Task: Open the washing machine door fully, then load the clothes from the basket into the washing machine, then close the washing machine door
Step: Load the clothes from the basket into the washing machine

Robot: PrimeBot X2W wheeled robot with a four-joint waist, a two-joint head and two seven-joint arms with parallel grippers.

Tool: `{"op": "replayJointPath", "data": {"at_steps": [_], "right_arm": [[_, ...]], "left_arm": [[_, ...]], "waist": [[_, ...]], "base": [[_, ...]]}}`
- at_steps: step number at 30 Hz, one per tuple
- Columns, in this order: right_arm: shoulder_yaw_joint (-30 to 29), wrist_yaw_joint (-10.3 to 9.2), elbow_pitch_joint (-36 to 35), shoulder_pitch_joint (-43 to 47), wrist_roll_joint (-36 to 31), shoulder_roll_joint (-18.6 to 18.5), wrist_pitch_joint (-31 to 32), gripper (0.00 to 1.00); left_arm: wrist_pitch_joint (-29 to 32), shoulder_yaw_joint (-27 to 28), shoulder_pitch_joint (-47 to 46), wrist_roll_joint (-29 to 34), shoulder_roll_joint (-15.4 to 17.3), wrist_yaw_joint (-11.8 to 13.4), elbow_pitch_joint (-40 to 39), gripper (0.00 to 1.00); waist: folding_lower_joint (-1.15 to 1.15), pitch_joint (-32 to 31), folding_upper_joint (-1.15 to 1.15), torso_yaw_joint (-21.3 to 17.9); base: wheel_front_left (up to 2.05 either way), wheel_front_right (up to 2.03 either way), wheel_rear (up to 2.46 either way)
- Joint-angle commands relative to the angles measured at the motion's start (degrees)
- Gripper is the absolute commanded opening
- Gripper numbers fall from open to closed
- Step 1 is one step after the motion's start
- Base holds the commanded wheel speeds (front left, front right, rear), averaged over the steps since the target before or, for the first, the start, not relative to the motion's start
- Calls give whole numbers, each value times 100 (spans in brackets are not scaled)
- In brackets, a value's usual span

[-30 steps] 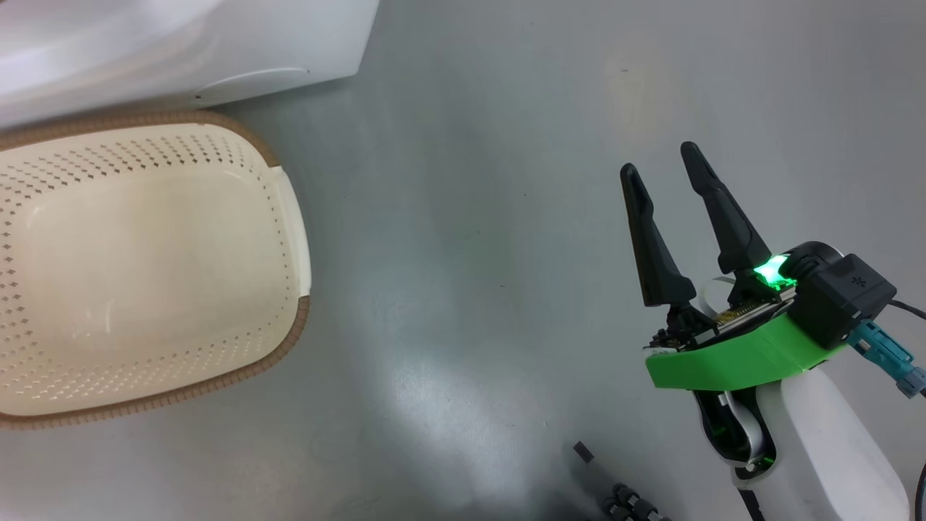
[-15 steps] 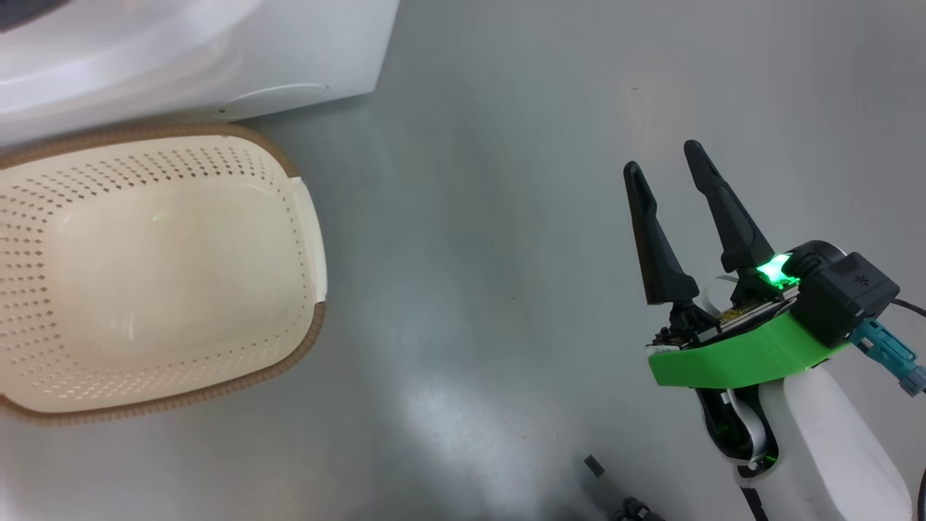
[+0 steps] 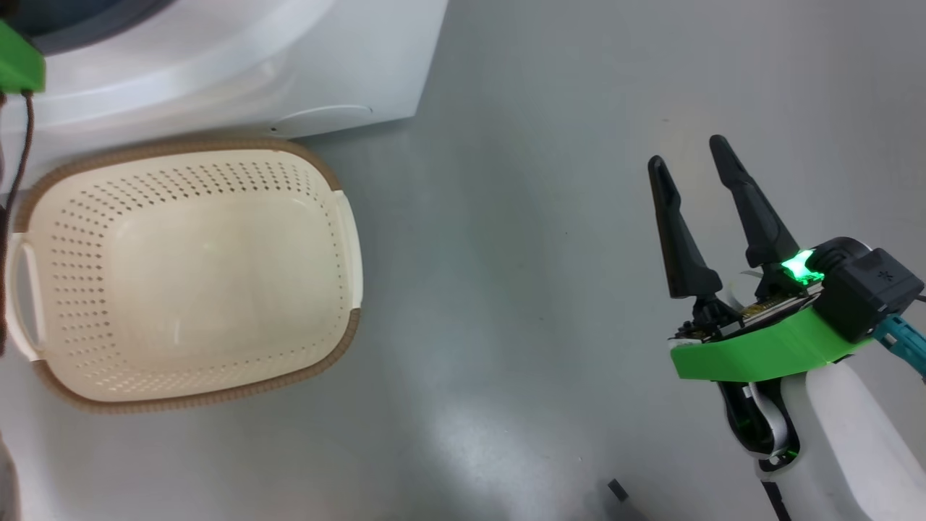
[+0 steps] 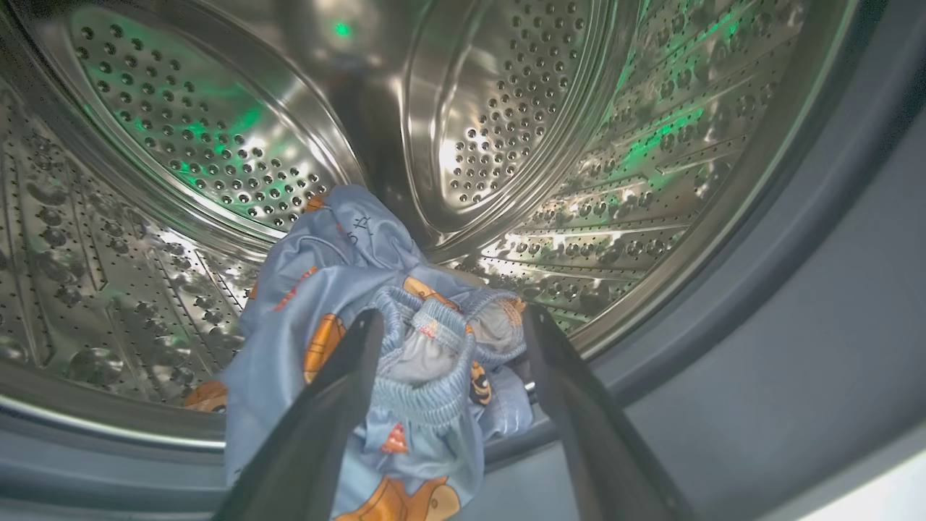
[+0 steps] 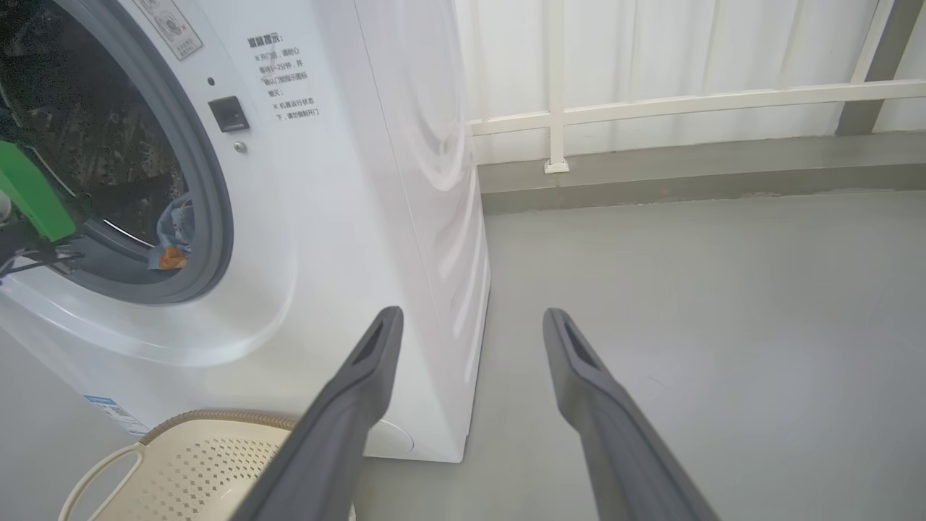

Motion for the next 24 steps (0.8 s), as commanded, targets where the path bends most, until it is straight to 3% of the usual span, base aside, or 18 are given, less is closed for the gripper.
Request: {"op": "replayJointPath", "data": {"at_steps": [1,7,24], "right_arm": [[58,26,-116,112,-30,-50,-28,100],[-21,26,-77,200,-41,-179,-28,100],[-131,26,116,764,21,-589,-28,100]], "left_arm": [[-35,109,112,-40,244,4,-201,100],[-36,493,891,-158,122,4,-976,100],[-37,1546,3289,421,-498,4,-2559,100]], "waist": [[0,-107,0,98],[0,-396,0,302],[0,-1617,0,809]], "base": [[0,0,0],[0,0,0],[0,0,0]]}}
